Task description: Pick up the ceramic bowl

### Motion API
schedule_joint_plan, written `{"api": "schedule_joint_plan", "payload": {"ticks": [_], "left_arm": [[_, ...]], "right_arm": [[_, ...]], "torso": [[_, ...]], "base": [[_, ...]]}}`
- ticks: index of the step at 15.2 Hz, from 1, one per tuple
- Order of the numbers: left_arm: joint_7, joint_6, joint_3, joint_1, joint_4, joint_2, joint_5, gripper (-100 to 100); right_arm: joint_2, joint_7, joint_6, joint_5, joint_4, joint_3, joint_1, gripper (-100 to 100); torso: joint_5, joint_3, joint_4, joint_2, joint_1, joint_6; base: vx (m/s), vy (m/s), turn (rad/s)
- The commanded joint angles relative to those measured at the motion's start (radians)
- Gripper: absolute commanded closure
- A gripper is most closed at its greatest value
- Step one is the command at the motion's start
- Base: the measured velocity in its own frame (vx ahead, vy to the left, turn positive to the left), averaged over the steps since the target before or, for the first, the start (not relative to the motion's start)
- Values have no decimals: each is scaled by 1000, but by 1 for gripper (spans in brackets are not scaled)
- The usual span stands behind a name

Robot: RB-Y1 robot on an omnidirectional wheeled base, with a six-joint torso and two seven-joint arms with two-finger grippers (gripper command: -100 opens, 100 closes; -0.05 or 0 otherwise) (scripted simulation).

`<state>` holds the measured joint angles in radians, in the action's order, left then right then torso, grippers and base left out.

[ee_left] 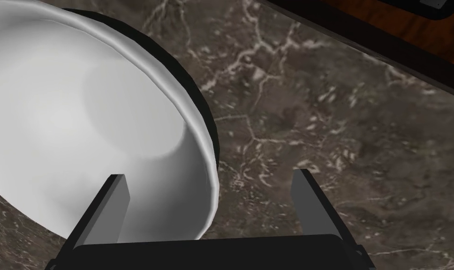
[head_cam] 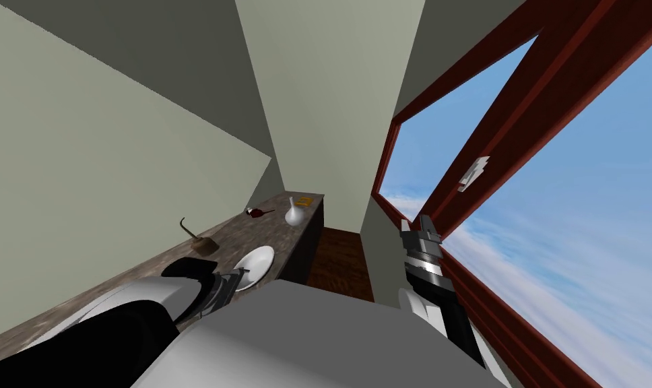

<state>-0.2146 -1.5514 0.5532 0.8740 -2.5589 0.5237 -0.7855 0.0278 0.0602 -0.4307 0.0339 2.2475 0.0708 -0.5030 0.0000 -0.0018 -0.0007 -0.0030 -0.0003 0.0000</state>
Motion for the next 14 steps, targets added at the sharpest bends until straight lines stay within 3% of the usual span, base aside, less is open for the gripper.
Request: {"api": "schedule_joint_plan", "payload": {"ticks": [1, 6, 7, 8, 12, 14], "left_arm": [[11, 20, -13, -10, 33, -2, 13, -100], [32, 59, -38, -31, 98, -6, 40, -100], [26, 48, -30, -27, 83, -4, 32, -100], [28, 51, -31, -28, 86, -4, 33, 100], [29, 50, -32, -27, 86, -3, 32, 100], [14, 26, -17, -14, 44, -3, 18, 100]], "right_arm": [[0, 0, 0, 0, 0, 0, 0, 0], [0, 0, 0, 0, 0, 0, 0, 0], [0, 0, 0, 0, 0, 0, 0, 0], [0, 0, 0, 0, 0, 0, 0, 0], [0, 0, 0, 0, 0, 0, 0, 0], [0, 0, 0, 0, 0, 0, 0, 0]], "torso": [[0, 0, 0, 0, 0, 0], [0, 3, 1, 5, -2, 0], [0, 3, 1, 5, -2, 0], [0, 3, 1, 4, -1, 0], [0, 2, 1, 3, 0, 0], [0, 2, 1, 3, 0, -1]], "base": [[-1, -9, -41], [-24, -20, -41], [-14, -11, -17], [0, 0, 0], [0, 0, 0], [19, 17, 53]]}}
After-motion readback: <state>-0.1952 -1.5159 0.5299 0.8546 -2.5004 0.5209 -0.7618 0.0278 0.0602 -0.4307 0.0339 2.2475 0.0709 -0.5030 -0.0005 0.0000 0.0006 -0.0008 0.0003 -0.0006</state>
